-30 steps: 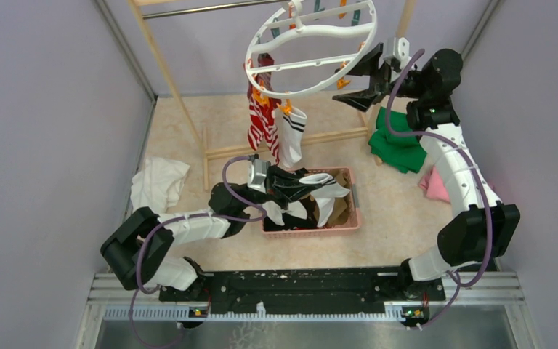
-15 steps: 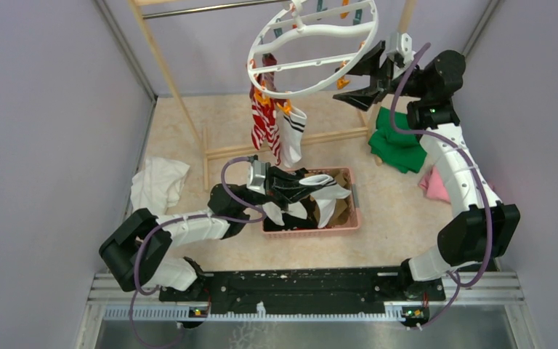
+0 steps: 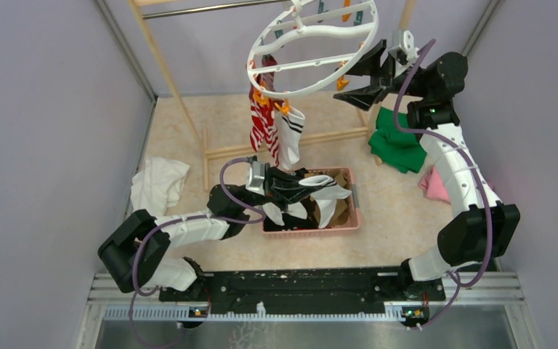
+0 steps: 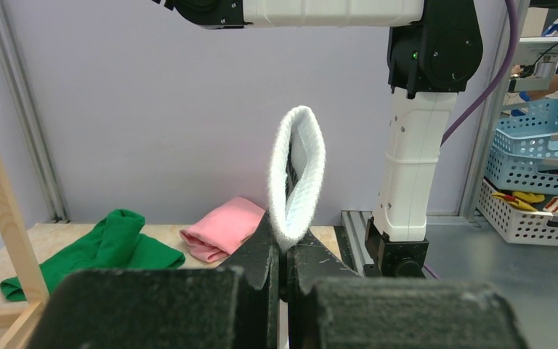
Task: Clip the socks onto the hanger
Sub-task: Open the clamp at the hanger.
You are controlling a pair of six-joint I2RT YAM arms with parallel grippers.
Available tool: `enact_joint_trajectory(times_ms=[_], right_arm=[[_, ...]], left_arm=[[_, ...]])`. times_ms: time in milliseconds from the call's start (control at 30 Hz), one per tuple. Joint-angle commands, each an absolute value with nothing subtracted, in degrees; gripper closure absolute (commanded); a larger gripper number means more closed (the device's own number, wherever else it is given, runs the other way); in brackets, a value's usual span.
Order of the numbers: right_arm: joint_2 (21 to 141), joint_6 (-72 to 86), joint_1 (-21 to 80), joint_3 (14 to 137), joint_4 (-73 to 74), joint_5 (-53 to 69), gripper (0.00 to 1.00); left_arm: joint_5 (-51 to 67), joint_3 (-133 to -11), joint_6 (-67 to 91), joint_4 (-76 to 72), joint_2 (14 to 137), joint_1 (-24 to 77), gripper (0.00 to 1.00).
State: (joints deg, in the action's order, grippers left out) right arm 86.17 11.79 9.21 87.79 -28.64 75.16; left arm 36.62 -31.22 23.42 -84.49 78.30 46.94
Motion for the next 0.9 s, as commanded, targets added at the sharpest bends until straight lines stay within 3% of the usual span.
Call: enact_joint_trajectory(times_ms=[0,867], right_arm=[[85.31,14.99,9.67,89.38,-32.29,76.01,0.4],[85.22,19.44,10.0,89.85,-33.26,72.92,0.43]], left_arm=[[37.09,-31.87,22.41,-91.05,76.56,47.29,1.0],[36.9,-31.9,21.8,-90.44,76.12,47.72,1.0]])
